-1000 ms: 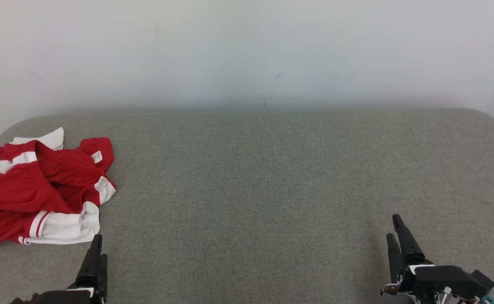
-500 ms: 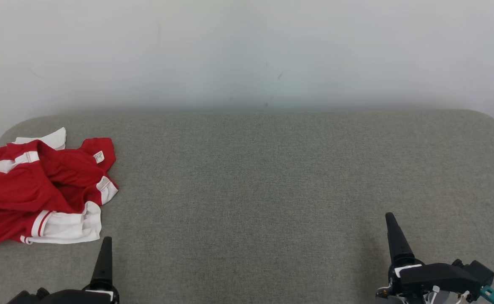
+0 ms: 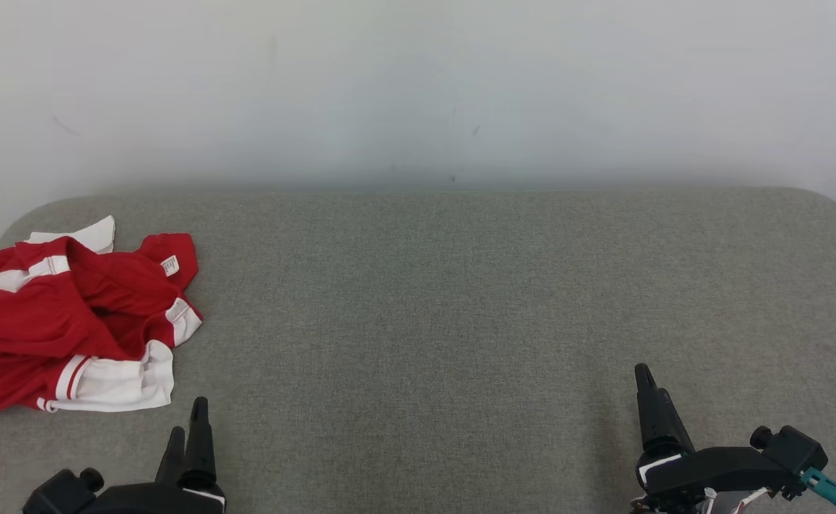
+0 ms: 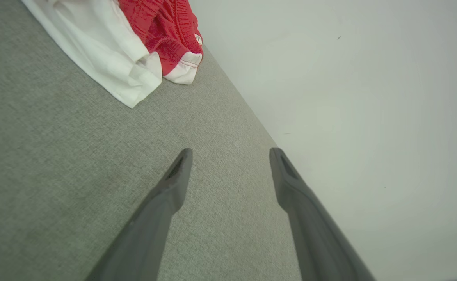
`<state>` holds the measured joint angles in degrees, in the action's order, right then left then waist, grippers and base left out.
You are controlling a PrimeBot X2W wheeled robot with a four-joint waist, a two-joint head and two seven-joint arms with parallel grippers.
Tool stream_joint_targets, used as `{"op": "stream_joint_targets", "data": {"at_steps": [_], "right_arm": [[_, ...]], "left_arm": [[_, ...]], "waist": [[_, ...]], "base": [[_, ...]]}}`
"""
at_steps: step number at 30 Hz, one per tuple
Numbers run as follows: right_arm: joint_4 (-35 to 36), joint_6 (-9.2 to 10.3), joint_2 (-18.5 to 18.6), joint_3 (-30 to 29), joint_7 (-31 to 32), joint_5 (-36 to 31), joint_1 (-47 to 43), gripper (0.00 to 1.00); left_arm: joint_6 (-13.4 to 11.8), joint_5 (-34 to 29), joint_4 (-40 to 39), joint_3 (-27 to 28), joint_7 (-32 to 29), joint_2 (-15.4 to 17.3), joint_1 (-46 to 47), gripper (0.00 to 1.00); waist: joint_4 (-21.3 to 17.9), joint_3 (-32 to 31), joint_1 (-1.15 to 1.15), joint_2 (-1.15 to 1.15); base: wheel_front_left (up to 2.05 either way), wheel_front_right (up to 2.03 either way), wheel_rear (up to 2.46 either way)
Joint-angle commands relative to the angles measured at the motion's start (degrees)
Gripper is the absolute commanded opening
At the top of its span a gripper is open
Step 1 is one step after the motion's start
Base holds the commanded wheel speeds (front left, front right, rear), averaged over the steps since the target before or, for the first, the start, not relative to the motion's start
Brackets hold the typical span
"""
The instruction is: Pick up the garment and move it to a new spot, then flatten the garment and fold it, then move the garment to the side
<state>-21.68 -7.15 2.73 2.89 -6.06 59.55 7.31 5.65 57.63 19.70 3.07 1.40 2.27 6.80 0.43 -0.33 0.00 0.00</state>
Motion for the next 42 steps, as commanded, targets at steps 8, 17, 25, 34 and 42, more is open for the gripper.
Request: {"op": "stream_joint_targets", "data": {"at_steps": [8,17,25,34,42], "right_arm": [[-0.54,-0.32,0.11,0.14,-1.41,-9.73,1.76,1.00],[-2.56,-0.35,0.12,-0.07,-2.62,-19.26,1.94,1.00],[-3.82,-0.38,0.14,-0.19,-2.22,-25.98,2.05,1.00],[-3.62,-0.40,0.16,-0.22,-1.64,-31.41,1.85,1.00],[-2.76,-0.43,0.17,-0.87,-1.33,-37.24,1.19,1.00]], "left_arm": [[-1.15,-10.73,-1.00,-1.56,2.09,0.48,-0.32,1.00],[-1.51,-19.55,-1.39,-2.87,3.96,0.80,-1.01,1.00],[-1.54,-25.79,0.21,-4.44,5.51,1.45,-0.95,1.00],[-1.96,-30.49,0.20,-5.34,6.98,1.92,-0.79,1.00],[-1.42,-34.64,0.03,-6.14,8.44,2.44,-1.29,1.00]], "waist": [[0.16,-0.07,0.00,0.00],[0.28,-0.42,0.00,0.00],[0.28,-0.73,0.00,0.00],[0.34,-0.96,0.00,0.00],[0.40,-0.88,0.00,0.00]], "base": [[0.00,0.00,0.00],[0.00,0.00,0.00],[0.00,0.00,0.00],[0.00,0.00,0.00],[0.00,0.00,0.00]]}}
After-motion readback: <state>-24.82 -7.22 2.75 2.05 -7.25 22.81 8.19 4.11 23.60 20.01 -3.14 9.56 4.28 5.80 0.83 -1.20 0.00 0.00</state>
